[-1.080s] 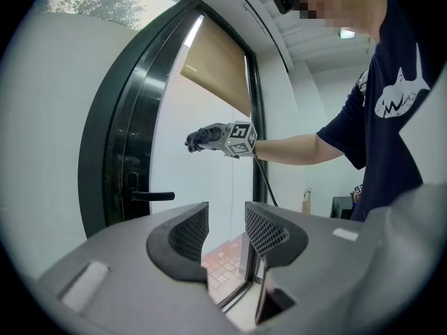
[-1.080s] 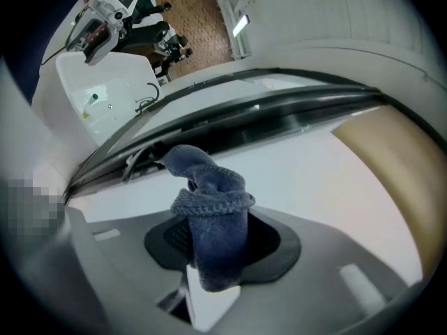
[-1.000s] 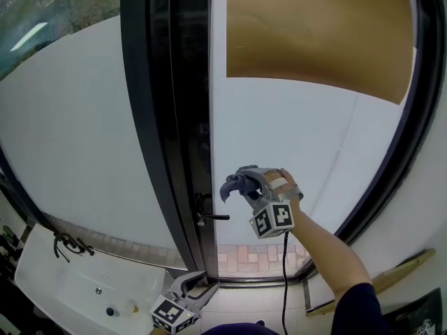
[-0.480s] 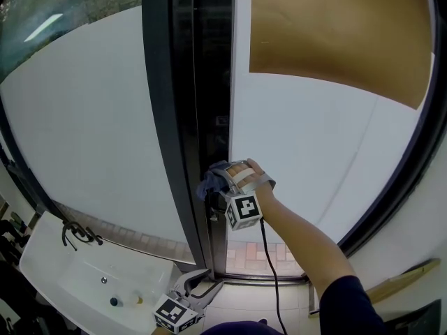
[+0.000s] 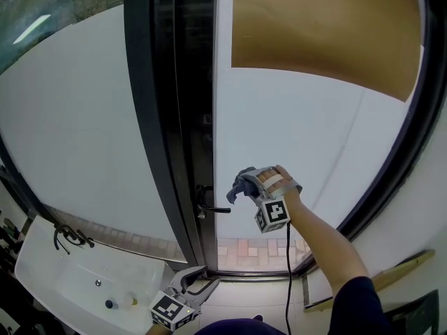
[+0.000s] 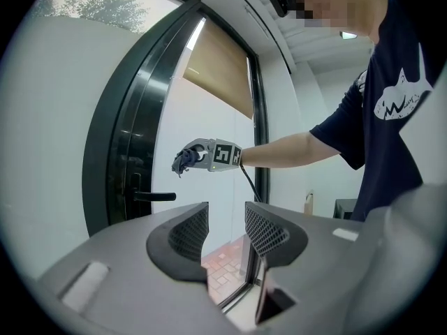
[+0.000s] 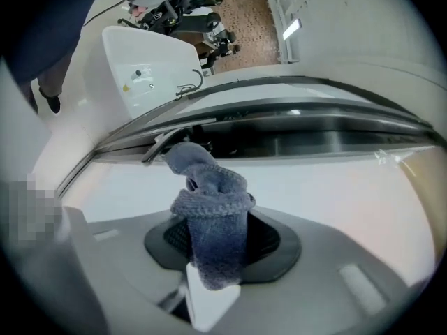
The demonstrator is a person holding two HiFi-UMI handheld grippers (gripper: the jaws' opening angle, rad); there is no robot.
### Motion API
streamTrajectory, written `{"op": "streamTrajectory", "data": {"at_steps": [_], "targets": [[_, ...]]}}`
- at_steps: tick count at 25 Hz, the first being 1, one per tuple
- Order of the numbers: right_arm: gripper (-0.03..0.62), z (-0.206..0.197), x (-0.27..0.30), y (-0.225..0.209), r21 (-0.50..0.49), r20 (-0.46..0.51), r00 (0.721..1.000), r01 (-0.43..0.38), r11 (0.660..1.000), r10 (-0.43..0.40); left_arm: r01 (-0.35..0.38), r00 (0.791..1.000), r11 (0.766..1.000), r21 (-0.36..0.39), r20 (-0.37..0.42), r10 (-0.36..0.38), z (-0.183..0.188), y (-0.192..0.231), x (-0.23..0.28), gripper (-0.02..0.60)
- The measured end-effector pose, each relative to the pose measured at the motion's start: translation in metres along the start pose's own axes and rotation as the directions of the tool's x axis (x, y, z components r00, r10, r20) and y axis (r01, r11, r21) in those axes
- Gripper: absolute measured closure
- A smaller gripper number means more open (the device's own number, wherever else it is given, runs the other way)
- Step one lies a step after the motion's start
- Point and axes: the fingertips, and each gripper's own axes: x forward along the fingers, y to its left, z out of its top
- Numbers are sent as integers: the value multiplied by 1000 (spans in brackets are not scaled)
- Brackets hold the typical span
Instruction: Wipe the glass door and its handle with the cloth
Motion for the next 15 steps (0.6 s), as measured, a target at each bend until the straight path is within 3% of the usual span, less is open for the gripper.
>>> {"op": "streamTrajectory", "data": {"at_steps": [8,15], "targets": [[447,-93,-57,20,31,-130,991,24,999,-20,39,999,999,17,-9,-38,2,-5,8,423],[447,-166,-107,28,90,-267,964,43,995,-17,32,999,999,4,-21,-32,-2,-2,3,423]]}}
